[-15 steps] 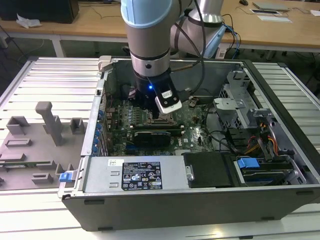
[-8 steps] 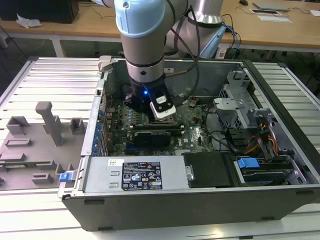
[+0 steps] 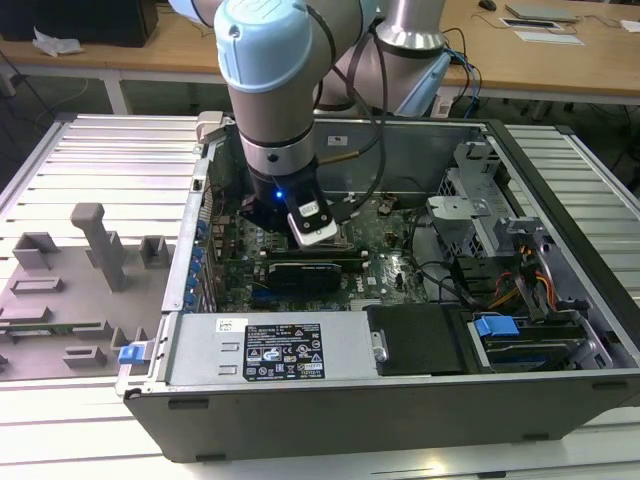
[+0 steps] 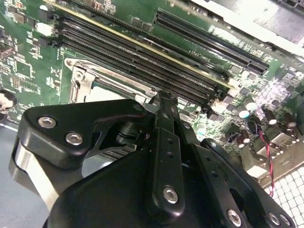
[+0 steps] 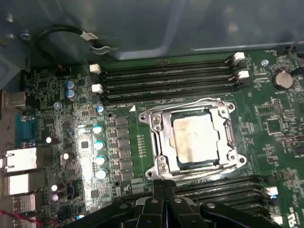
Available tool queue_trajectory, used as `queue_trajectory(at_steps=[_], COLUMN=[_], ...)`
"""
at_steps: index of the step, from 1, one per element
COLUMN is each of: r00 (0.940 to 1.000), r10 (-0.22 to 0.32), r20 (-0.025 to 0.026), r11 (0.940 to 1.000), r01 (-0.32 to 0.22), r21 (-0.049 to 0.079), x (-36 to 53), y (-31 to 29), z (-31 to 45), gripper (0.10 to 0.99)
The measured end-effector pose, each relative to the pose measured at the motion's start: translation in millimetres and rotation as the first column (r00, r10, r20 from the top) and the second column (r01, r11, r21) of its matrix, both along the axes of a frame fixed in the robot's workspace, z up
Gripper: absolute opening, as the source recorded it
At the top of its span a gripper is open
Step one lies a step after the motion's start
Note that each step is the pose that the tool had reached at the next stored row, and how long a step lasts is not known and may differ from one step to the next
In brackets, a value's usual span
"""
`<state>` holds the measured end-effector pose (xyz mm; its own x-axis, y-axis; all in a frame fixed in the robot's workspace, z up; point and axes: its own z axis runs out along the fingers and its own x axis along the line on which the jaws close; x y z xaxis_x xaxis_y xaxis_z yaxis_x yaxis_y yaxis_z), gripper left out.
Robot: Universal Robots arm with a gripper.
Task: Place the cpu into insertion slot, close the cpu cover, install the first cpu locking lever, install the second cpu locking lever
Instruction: 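Install the second cpu locking lever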
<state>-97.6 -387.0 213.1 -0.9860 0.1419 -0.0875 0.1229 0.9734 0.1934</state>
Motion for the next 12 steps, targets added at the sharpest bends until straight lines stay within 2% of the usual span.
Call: queue_trajectory(at_steps=[5,10,12], r00=[1.0000,1.0000,1.0000], r10=[0.000,0.000,0.000], r20=[-0.0001,0.0007,0.0000], r11=[0.9999,0.9988,0.9985], r01=[0.000,0.000,0.000], r21=[0.013,0.049,0.054], x=[-0.3,-1.1,-2.2], y=[1.0,1.2,1.1], z=[-7.0,-14.5,-16.4], gripper=[0.106,0.106,0.106])
